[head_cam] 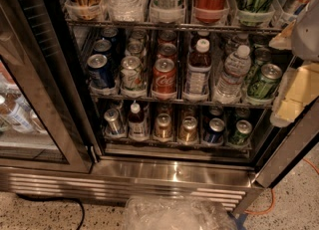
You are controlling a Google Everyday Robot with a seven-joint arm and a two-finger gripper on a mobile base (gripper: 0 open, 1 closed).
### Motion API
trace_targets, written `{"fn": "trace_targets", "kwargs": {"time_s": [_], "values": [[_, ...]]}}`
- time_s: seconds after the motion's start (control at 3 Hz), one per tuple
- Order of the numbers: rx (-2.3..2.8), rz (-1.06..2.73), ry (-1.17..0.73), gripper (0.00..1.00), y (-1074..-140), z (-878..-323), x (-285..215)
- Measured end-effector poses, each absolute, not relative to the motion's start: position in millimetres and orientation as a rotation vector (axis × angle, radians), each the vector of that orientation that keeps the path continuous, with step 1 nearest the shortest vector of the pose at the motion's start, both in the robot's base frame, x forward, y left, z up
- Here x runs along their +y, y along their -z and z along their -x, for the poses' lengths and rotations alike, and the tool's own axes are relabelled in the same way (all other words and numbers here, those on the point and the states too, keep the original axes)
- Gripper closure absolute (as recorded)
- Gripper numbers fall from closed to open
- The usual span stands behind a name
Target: Pick orange can from bottom shelf of fridge
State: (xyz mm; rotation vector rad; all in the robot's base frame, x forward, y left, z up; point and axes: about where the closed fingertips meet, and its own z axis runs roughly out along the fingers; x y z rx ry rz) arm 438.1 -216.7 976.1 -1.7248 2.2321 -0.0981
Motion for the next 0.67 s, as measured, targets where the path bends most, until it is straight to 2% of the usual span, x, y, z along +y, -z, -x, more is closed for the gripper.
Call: {"fn": "trace_targets", "kwargs": {"time_s": [0.67], "values": [[2.23,1.69,0.096,0.0,-979.1,-439.7,-216.0]]}}
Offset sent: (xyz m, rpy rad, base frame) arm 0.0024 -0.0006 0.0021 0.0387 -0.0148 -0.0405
